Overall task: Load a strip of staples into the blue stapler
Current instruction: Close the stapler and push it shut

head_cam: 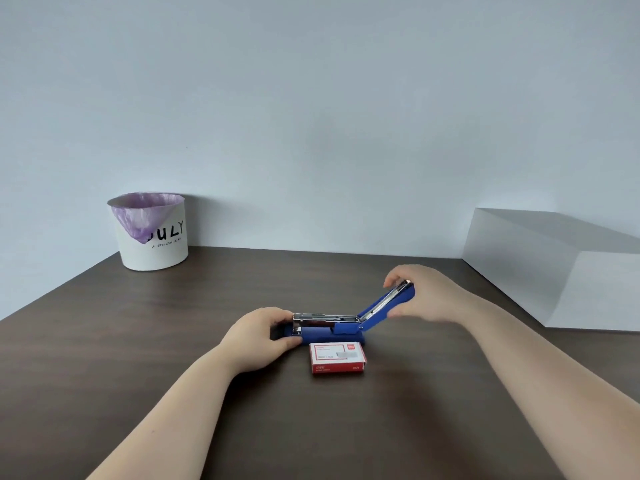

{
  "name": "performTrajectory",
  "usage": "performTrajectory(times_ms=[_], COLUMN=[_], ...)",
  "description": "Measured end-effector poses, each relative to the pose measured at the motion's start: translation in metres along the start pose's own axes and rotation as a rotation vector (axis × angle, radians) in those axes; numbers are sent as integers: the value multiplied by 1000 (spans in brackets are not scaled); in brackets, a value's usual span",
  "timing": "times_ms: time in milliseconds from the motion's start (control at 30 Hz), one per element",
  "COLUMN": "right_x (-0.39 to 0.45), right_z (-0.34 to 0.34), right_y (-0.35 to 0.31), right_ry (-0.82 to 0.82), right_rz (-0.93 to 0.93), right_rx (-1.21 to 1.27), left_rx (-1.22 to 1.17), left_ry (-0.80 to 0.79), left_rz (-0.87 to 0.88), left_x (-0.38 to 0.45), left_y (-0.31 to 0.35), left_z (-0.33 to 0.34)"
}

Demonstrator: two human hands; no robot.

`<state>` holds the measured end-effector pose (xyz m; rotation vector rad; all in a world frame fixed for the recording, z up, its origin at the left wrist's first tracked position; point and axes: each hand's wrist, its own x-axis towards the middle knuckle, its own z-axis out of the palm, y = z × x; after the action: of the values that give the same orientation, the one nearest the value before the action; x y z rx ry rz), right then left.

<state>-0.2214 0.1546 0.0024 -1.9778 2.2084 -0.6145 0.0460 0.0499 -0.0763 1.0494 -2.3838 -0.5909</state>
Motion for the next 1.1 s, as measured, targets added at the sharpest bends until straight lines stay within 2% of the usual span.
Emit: performTrajectory(times_ms=[133,233,367,700,800,933,1100], right_x=[1,2,4,15,14,10,-1], right_z=[-2,2,12,50,51,46,47], right_y=[-10,-23,-46,-84,-76,-58,-36], right_ry=[58,93,91,-149,-130,-93,-188], right_rz=[-2,15,7,-212,-216,-128,36], right_rx=[151,365,541,73,77,101,170], left_rx=[-8,-5,2,11,6,-2,19], left_ry=[-1,-3,-4,12,16,18,43], left_rz=[-6,-8,-9,-13,-11,-4,-24], left_x=[0,0,-2,0,0,0,2], left_y=[1,0,1,0,0,1,1], left_z=[-1,0,0,0,0,0,0])
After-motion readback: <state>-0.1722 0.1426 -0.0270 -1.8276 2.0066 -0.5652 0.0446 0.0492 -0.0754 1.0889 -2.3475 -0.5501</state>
